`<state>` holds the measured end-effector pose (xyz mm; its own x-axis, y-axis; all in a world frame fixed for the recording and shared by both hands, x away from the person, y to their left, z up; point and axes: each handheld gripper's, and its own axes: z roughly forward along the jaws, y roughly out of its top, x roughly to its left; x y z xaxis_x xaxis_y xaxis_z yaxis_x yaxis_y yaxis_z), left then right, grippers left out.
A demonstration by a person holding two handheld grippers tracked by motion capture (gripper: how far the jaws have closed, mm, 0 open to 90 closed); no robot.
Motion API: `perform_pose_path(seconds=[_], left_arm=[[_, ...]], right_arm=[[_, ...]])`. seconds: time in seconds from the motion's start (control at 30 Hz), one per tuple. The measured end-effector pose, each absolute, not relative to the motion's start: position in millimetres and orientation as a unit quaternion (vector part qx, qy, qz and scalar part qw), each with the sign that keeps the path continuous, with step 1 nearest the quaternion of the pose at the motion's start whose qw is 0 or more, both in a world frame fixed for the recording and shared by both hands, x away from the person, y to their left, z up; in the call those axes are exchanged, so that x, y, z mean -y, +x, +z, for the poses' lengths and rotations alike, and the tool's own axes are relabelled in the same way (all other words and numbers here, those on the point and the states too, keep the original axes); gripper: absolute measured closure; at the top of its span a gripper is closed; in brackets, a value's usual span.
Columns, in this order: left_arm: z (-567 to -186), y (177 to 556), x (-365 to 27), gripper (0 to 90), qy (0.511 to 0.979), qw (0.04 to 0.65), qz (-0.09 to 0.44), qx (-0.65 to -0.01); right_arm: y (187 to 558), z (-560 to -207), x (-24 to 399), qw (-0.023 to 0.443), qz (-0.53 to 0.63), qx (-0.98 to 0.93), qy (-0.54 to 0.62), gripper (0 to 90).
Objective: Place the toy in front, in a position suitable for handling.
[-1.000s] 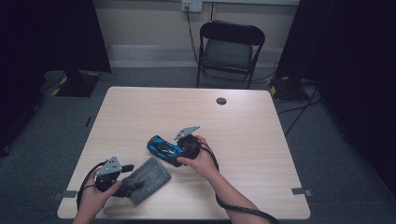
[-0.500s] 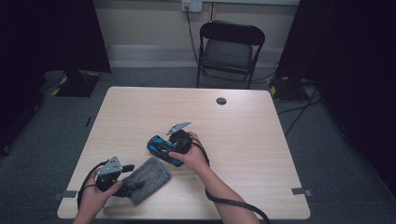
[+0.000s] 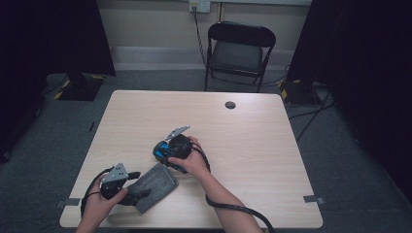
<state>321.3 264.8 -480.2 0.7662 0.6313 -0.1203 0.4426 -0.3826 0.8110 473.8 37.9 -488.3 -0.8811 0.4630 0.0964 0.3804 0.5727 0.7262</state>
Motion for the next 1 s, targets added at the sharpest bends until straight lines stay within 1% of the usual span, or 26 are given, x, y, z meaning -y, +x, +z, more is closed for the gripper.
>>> perform_pose_path(seconds=[0.3,0.47,0.63,0.73,0.83,1.0], left_arm=[[-479.8,321.8,-266.1,18.4,0.825,0.45,0.107,-0.326],[-480.1,321.7,-267.8,18.4,0.824,0.451,0.107,-0.327],[-480.1,322.1,-269.5,18.4,0.822,0.451,0.109,-0.329],[-480.2,321.9,-269.7,18.4,0.822,0.451,0.109,-0.33],[-480.5,321.7,-269.7,18.5,0.824,0.449,0.109,-0.328],[-480.7,321.8,-270.0,18.6,0.824,0.448,0.111,-0.328]], right_arm=[[475.7,-492.9,-46.0,0.055,0.387,-0.889,0.24,14.6],[476.5,-494.7,-49.5,0.048,0.386,-0.889,0.242,14.6],[476.4,-496.1,-50.6,0.058,0.38,-0.89,0.247,14.9],[476.0,-496.4,-51.2,0.063,0.38,-0.89,0.243,16.7],[474.4,-496.7,-52.6,0.08,0.377,-0.893,0.233,21.8],[473.2,-496.7,-52.3,0.089,0.374,-0.896,0.222,24.4]])
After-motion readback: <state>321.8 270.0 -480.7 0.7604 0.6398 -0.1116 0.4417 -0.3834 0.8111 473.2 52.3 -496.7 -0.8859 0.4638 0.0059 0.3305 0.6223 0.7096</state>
